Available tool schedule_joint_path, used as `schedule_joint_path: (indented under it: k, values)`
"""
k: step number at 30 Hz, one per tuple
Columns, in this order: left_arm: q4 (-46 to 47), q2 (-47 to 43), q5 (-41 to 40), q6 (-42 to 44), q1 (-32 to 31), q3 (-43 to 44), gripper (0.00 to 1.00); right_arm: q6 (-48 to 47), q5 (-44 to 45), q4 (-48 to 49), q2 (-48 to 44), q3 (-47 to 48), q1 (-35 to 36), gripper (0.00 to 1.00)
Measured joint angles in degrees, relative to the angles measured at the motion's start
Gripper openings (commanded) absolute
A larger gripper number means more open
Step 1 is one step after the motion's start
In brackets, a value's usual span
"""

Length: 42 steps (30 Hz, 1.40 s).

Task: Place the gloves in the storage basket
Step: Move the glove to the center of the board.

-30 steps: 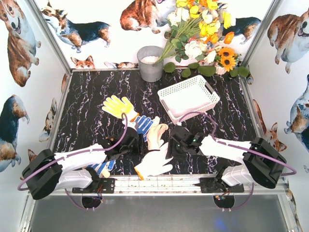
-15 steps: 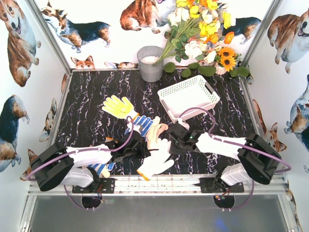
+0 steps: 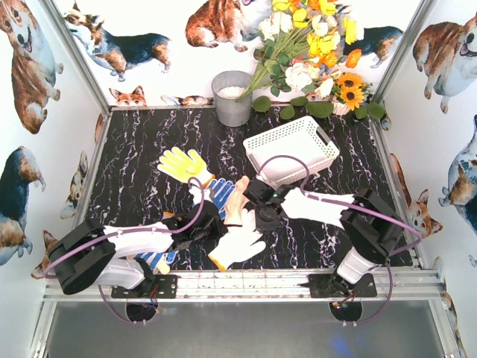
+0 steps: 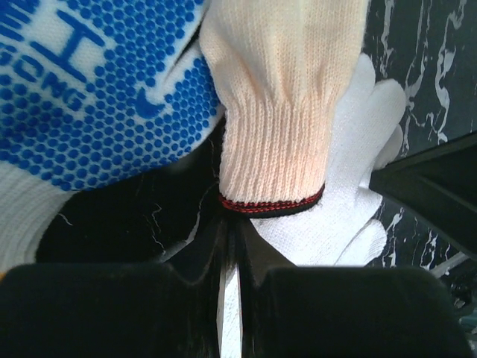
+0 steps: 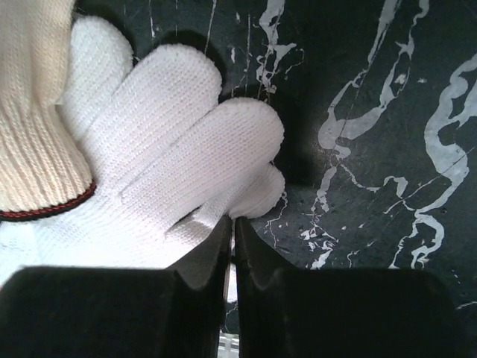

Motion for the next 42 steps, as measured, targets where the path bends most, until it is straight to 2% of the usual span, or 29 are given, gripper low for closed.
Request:
schedule_joint_path:
  k: [3, 8, 15, 19, 26, 31, 36, 39, 42]
  values:
    - [0.04, -0.24, -0.07, 0.02, 1.44, -0.07, 0.00, -1.84, -0.22, -3.32, 2.69, 3.32, 0.02, 0.02]
    - [0.72, -0.92, 1.49, 0.07, 5.01, -0.28, 0.00, -3.34, -0.57, -6.38, 4.87, 6.34, 0.02, 0.08]
    - [0.76, -3.50, 3.76, 0.52, 10.14, -0.28, 0.00, -3.85, 0.61, -2.95, 3.72, 6.45, -0.02, 0.17]
    - [-1.14, -8.09, 2.08, 0.55, 12.94, -0.74, 0.00, -3.93, 2.64, 1.16, -1.77, 6.10, -0.44, 0.28]
    - [-3.56, -11.67, 1.97, -0.55, 13.66, -2.89, 0.00, -3.67, 4.26, 1.77, -16.70, 3.30, -0.74, 0.42]
    - [-5.38, -13.92, 2.25, -2.89, 10.97, -3.28, 0.00, -0.66, 2.64, 2.97, -23.47, -3.15, -0.76, 0.52]
    - [-4.92, -14.01, 0.66, -7.17, 3.30, -3.56, 0.00, 4.33, -2.71, 7.52, -28.46, -13.29, -0.76, 0.55]
    - [-4.22, -11.58, -0.26, -9.22, -1.60, -3.58, 0.09, 6.80, -5.95, 8.72, -28.76, -16.85, -0.76, 0.55]
    - [-4.83, -8.92, -1.09, -10.05, -3.67, -3.50, 0.15, 8.87, -8.81, 9.79, -28.65, -18.56, -0.66, 0.55]
